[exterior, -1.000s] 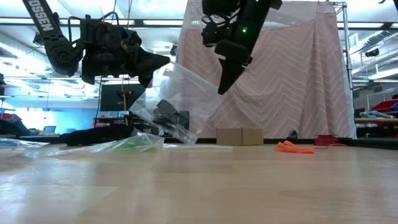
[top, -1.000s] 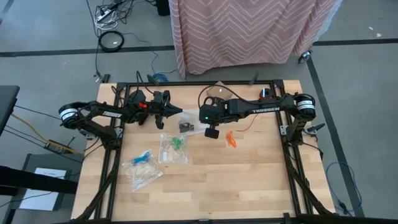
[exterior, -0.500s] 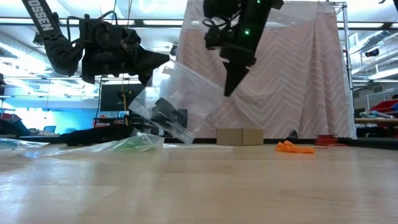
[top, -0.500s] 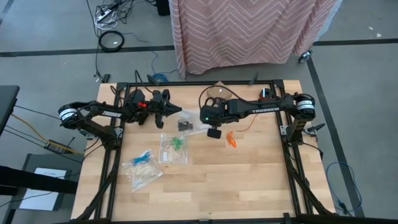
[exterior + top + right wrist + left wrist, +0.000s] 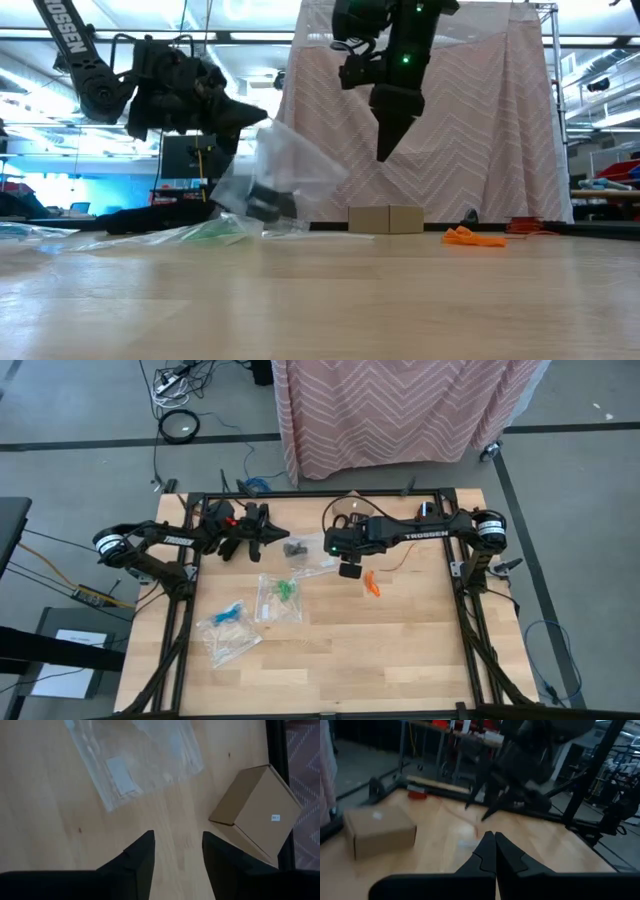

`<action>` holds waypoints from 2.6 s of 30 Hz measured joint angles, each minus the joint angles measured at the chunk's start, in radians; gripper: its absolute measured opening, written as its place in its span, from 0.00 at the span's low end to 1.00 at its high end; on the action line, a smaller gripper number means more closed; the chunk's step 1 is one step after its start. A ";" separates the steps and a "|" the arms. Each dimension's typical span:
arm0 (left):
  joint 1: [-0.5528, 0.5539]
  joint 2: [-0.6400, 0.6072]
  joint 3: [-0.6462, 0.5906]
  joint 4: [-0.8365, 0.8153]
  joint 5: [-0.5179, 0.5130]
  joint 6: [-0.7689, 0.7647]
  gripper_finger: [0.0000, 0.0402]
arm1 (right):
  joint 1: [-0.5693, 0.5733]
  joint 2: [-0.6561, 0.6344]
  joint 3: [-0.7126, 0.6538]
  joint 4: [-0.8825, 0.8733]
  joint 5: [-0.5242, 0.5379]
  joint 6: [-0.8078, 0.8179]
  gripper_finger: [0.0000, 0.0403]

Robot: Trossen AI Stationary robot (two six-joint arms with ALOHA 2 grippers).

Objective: Sort rubber bands
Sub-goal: Open the transparent zip bag

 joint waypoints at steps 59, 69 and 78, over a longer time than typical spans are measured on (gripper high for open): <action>0.287 0.001 -0.291 0.380 0.459 -0.123 0.12 | 0.033 -0.003 -0.280 0.604 -0.162 -0.292 0.50; 0.275 0.002 -0.283 0.304 0.427 -0.182 0.22 | 0.017 -0.001 -0.280 0.565 -0.166 -0.309 0.64; 0.275 0.002 -0.270 0.526 0.303 -0.261 0.22 | 0.044 0.127 -0.280 0.664 -0.163 -0.319 0.64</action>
